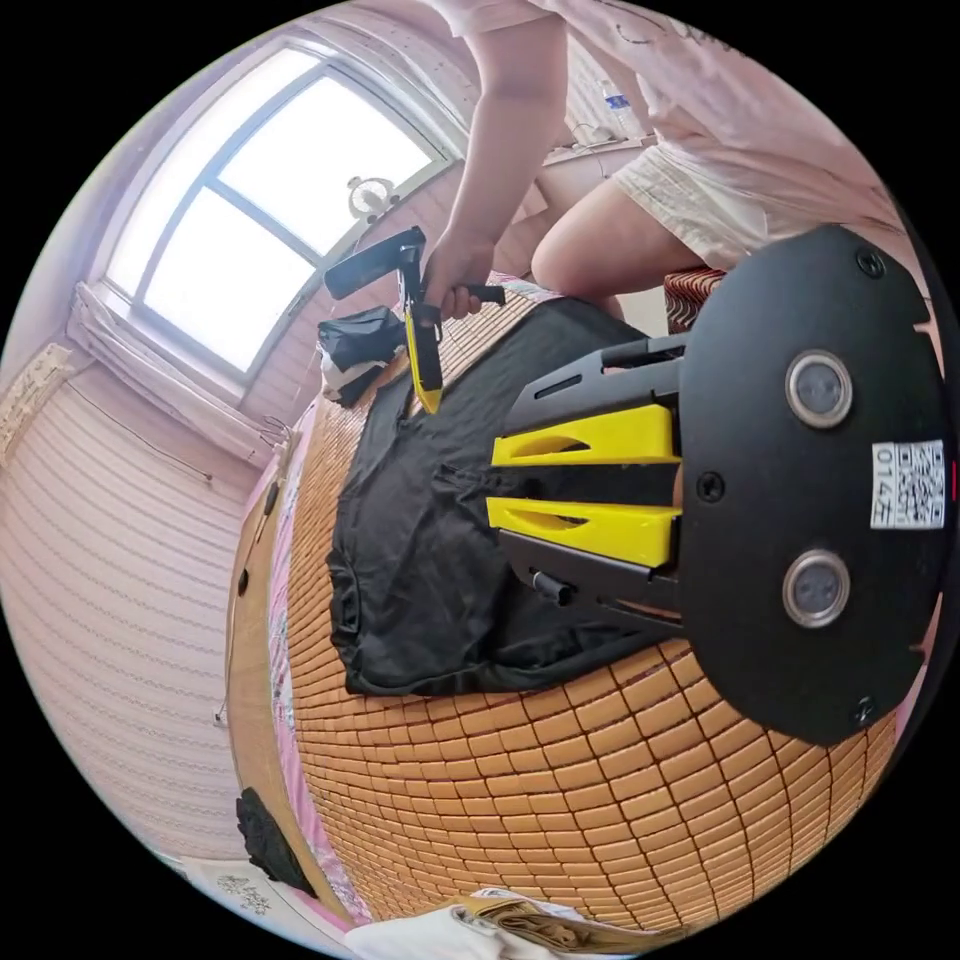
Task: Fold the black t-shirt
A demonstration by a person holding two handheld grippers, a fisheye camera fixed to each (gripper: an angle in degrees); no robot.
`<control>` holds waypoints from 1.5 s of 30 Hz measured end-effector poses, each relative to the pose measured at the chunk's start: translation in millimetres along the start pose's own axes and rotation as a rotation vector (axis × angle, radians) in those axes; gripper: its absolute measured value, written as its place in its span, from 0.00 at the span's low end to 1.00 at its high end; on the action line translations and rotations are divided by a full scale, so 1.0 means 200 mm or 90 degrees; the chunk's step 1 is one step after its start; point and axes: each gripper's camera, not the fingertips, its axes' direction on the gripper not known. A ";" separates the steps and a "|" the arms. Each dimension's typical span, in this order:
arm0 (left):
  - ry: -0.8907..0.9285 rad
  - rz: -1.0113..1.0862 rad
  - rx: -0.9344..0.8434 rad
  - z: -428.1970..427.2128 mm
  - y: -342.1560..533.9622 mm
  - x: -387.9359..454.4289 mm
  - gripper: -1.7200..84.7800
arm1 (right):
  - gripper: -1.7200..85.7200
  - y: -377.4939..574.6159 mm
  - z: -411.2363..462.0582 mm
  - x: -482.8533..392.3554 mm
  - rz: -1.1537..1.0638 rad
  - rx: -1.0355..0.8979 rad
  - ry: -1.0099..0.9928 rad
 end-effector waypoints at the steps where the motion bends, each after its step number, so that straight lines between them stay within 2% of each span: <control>1: -0.016 -0.004 -0.007 0.01 0.01 -0.02 0.09 | 0.13 -0.02 0.02 0.00 -0.008 -0.003 0.005; 6: -0.099 -0.039 -0.035 0.05 -0.06 -0.13 0.08 | 0.12 -0.35 0.12 -0.22 -0.118 0.012 0.020; 11: -0.153 -0.031 -0.082 0.21 -0.22 -0.22 0.08 | 0.11 -0.89 0.38 -0.60 -0.236 0.037 0.066; 15: -0.187 0.003 -0.102 0.35 -0.33 -0.20 0.08 | 0.14 -1.24 0.60 -0.71 -0.240 0.028 0.062; 19: -0.209 0.010 -0.136 0.52 -0.42 -0.21 0.10 | 0.17 -1.54 0.81 -0.70 -0.185 0.009 0.110; 26: -0.177 -0.005 -0.139 0.65 -0.49 -0.26 0.04 | 0.04 -1.79 0.87 -0.83 -0.231 -0.040 0.065; 33: -0.189 -0.021 -0.106 0.67 -0.56 -0.27 0.03 | 0.02 -2.01 0.73 -1.01 -0.243 -0.010 0.014; 38: -0.213 -0.056 -0.124 0.80 -0.60 -0.30 0.05 | 0.07 -2.10 0.60 -1.17 -0.262 0.010 0.060; 41: -0.232 -0.080 -0.145 0.85 -0.62 -0.31 0.08 | 0.11 -2.07 0.37 -1.11 -0.264 0.041 0.087; 45: -0.235 -0.101 -0.123 0.83 -0.61 -0.26 0.09 | 0.11 -1.84 0.00 -0.85 -0.205 0.060 0.074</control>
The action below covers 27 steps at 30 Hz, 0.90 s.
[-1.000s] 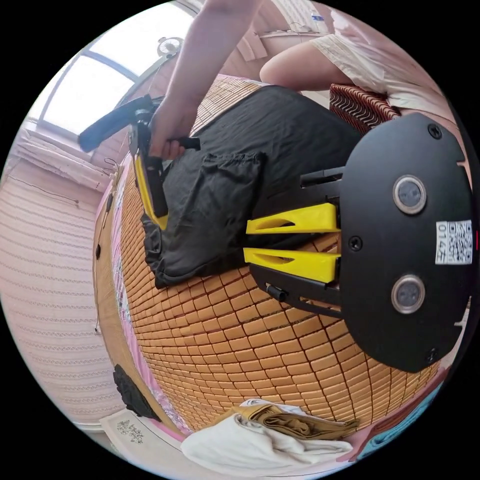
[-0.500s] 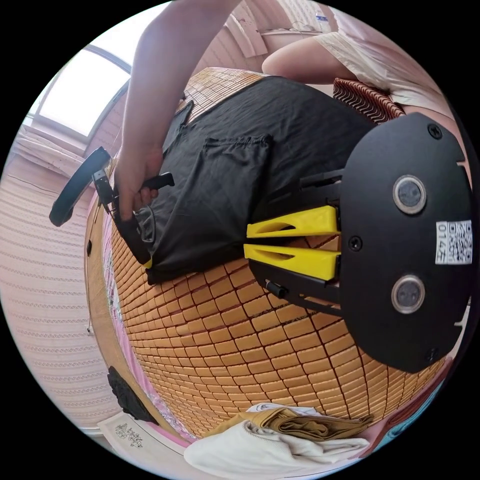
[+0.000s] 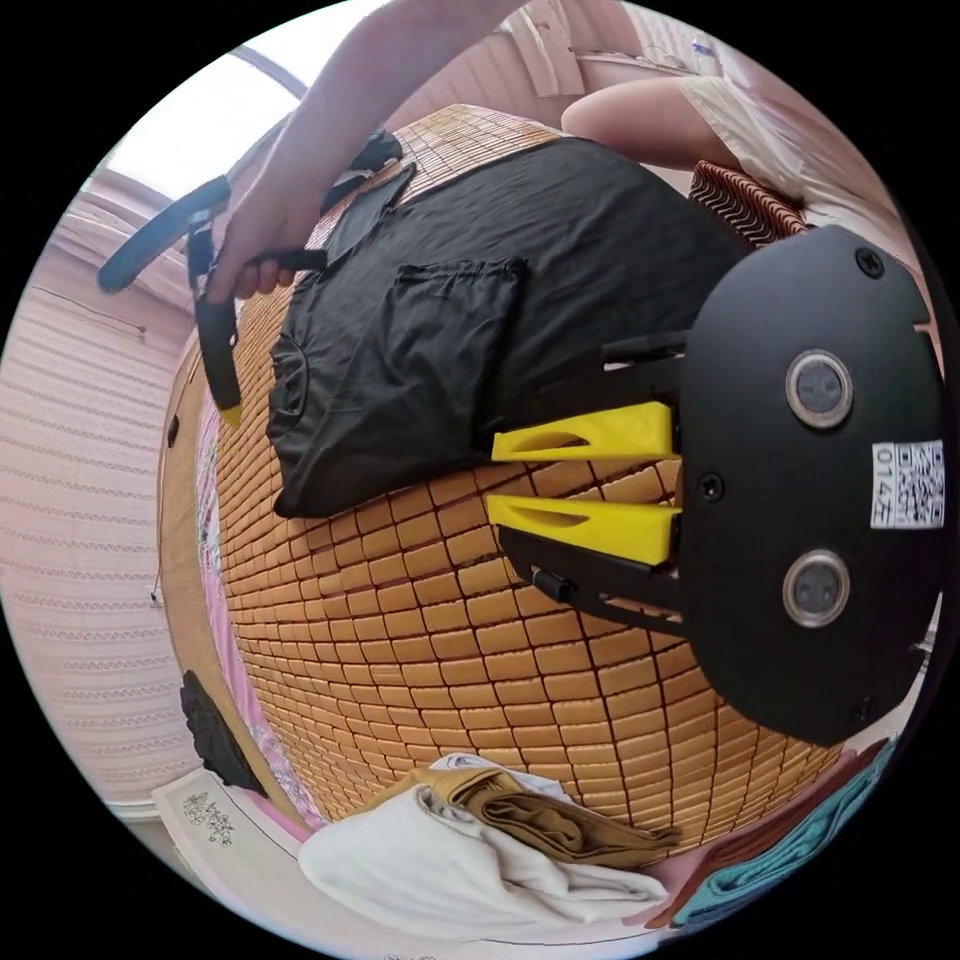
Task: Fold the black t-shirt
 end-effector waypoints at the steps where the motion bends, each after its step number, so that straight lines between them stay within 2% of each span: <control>1: 0.020 -0.012 0.008 -0.02 0.03 0.01 0.09 | 0.10 0.18 -0.16 0.06 0.011 0.021 -0.005; 6: 0.113 -0.016 0.016 -0.05 0.21 0.18 0.05 | 0.10 1.13 -0.75 0.18 0.077 0.024 0.109; 8: 0.118 0.007 -0.002 -0.05 0.27 0.33 0.03 | 0.12 1.65 -1.01 0.25 0.181 0.003 0.176; 13: 0.162 0.040 -0.035 0.01 0.21 0.60 0.01 | 0.14 2.33 -1.41 0.43 0.365 0.000 0.243; 18: 0.148 0.117 -0.050 0.07 -0.06 0.95 0.01 | 0.15 2.45 -1.62 0.73 0.462 0.088 0.168; 24: 0.146 0.219 -0.057 0.21 -0.47 1.43 0.01 | 0.17 2.25 -1.75 1.07 0.426 0.150 0.115; 27: 0.145 0.259 -0.050 0.31 -0.69 1.67 0.01 | 0.17 2.16 -1.80 1.14 0.381 0.130 0.137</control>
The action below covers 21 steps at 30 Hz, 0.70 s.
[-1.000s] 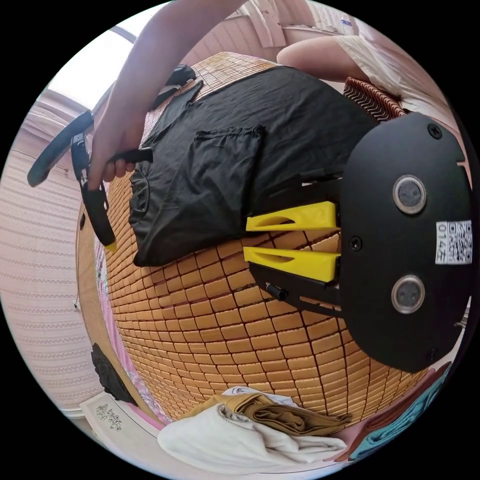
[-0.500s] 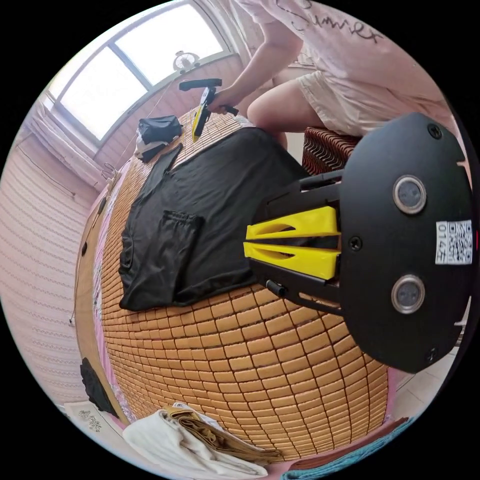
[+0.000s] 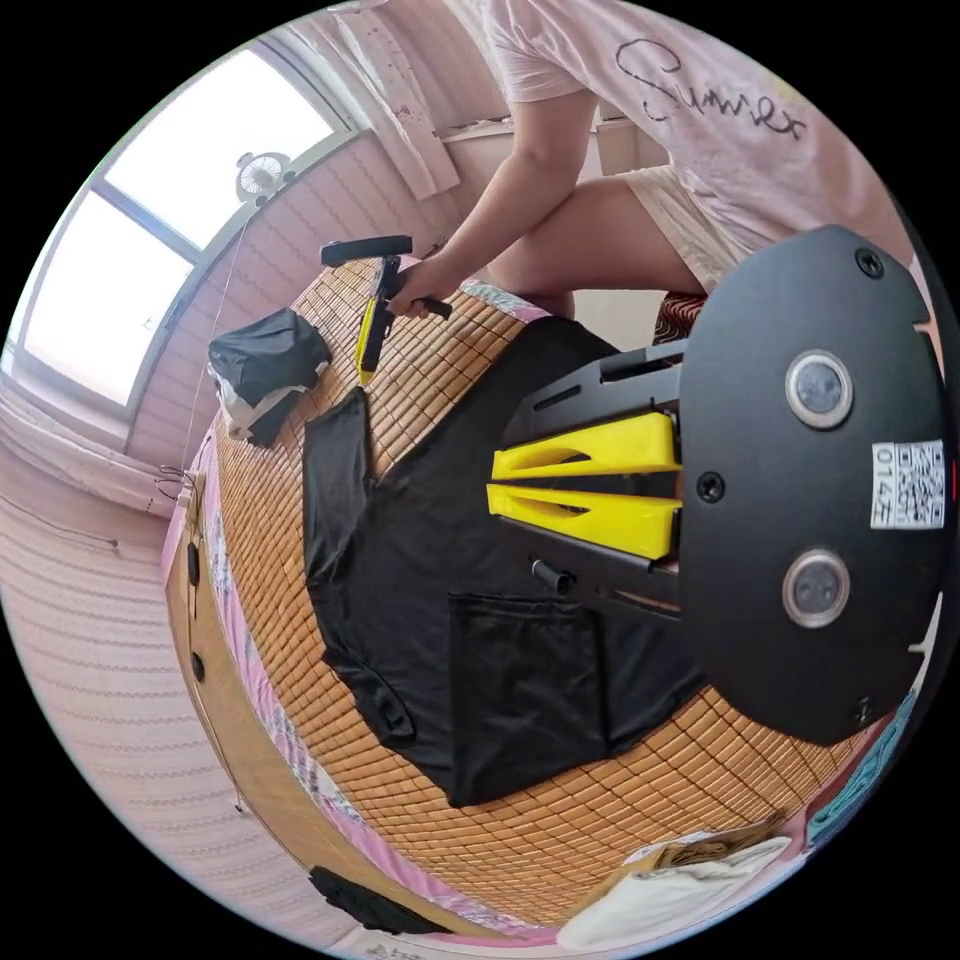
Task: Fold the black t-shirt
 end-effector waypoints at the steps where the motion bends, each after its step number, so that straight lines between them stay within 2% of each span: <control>1: -0.015 0.022 -0.008 0.06 -0.13 0.05 0.01 | 0.17 0.00 0.00 0.00 -0.034 -0.013 0.016; 7: 0.002 0.106 -0.026 0.39 -0.75 0.28 0.01 | 0.17 -0.17 -0.09 0.19 -0.002 0.018 -0.035; 10: 0.023 0.112 -0.040 0.60 -1.07 0.34 0.01 | 0.17 -0.25 -0.08 0.22 -0.005 -0.026 -0.067; 21: 0.048 0.037 -0.110 1.40 -1.90 0.51 0.05 | 0.14 -0.42 -0.15 0.22 -0.019 -0.062 -0.056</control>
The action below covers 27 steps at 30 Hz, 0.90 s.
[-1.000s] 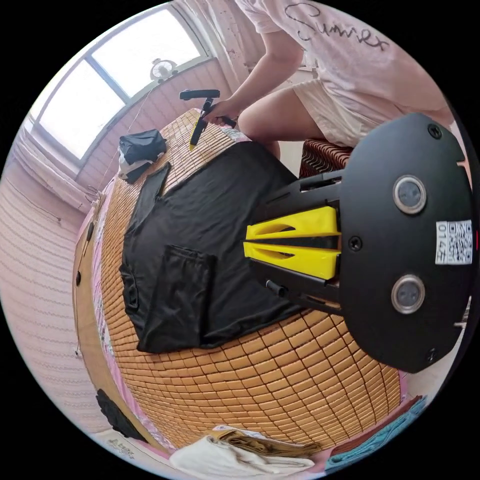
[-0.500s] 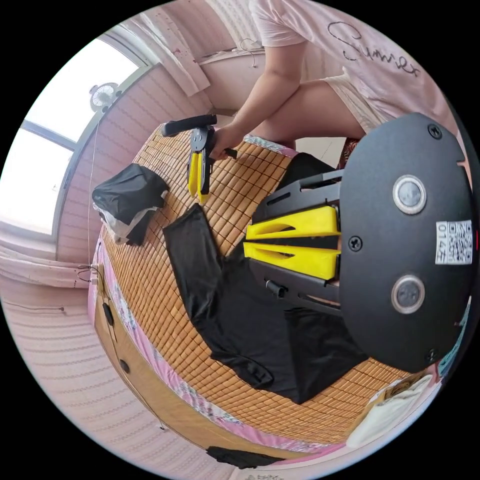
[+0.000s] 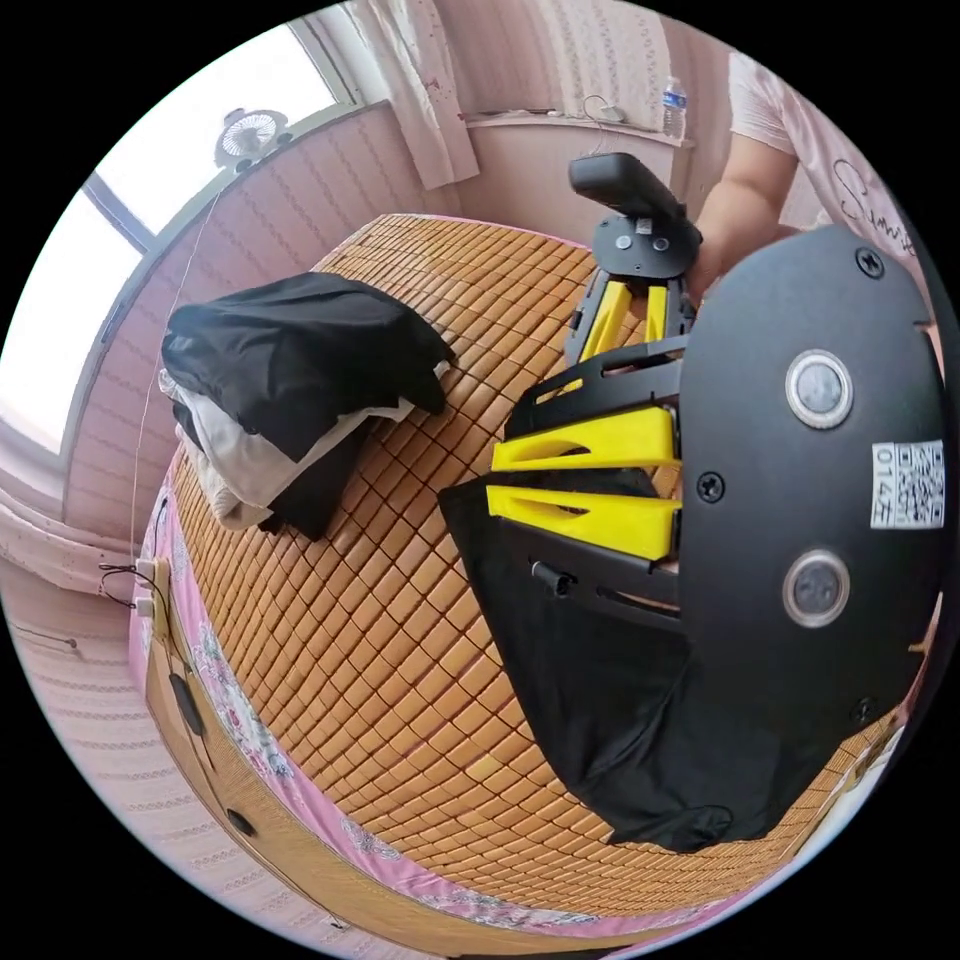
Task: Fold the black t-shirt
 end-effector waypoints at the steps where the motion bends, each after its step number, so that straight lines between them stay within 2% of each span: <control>1: -0.009 -0.009 -0.012 0.06 -0.07 0.00 0.06 | 0.13 -0.01 -0.02 0.02 0.010 0.002 0.010; 5: -0.026 -0.025 -0.034 0.25 -0.26 0.03 0.09 | 0.11 -0.06 -0.05 0.09 0.034 -0.001 -0.020; 15: -0.042 -0.051 -0.062 0.47 -0.51 0.05 0.08 | 0.05 -0.14 -0.13 0.21 0.069 -0.024 -0.053; 20: -0.072 -0.015 -0.073 0.54 -0.56 0.08 0.04 | 0.10 -0.14 -0.27 0.21 0.056 0.065 -0.074; 27: -0.052 -0.015 -0.076 0.56 -0.59 0.06 0.02 | 0.10 -0.20 -0.14 0.11 0.024 -0.015 -0.056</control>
